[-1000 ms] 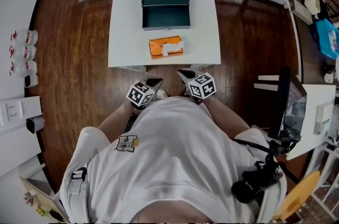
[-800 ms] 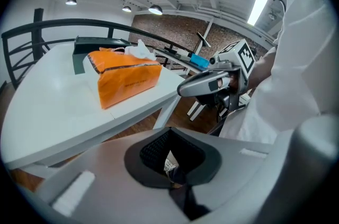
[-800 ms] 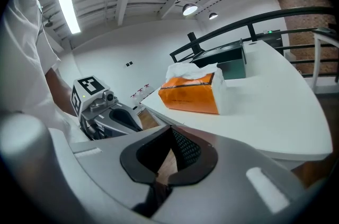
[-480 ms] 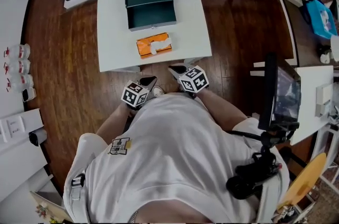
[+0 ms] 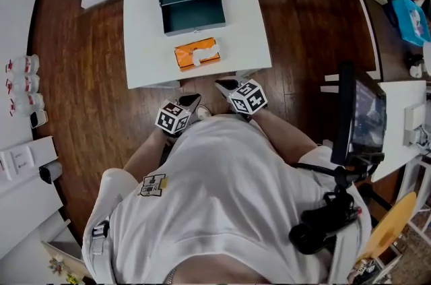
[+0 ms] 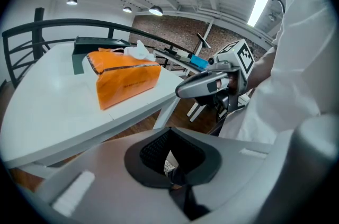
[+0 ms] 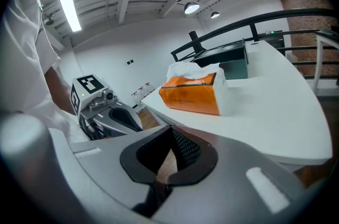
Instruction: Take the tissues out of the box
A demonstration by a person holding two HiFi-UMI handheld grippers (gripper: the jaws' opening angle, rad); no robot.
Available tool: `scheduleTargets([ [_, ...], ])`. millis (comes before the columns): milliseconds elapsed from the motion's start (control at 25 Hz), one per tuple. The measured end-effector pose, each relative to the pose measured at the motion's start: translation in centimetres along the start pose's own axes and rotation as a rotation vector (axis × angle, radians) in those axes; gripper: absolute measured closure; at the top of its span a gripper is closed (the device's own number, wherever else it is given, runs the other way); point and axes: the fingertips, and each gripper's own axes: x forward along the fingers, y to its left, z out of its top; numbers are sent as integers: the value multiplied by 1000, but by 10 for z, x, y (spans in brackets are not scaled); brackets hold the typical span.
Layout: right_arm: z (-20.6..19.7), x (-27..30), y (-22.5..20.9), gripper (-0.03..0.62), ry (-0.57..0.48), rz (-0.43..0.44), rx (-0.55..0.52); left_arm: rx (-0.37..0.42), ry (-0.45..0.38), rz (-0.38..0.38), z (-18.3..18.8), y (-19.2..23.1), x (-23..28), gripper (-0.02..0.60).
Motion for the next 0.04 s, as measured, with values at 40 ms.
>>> scheduleTargets([
  [40, 0, 0, -1, 594, 0, -2, 0, 2, 0, -1, 1, 0, 1, 581],
])
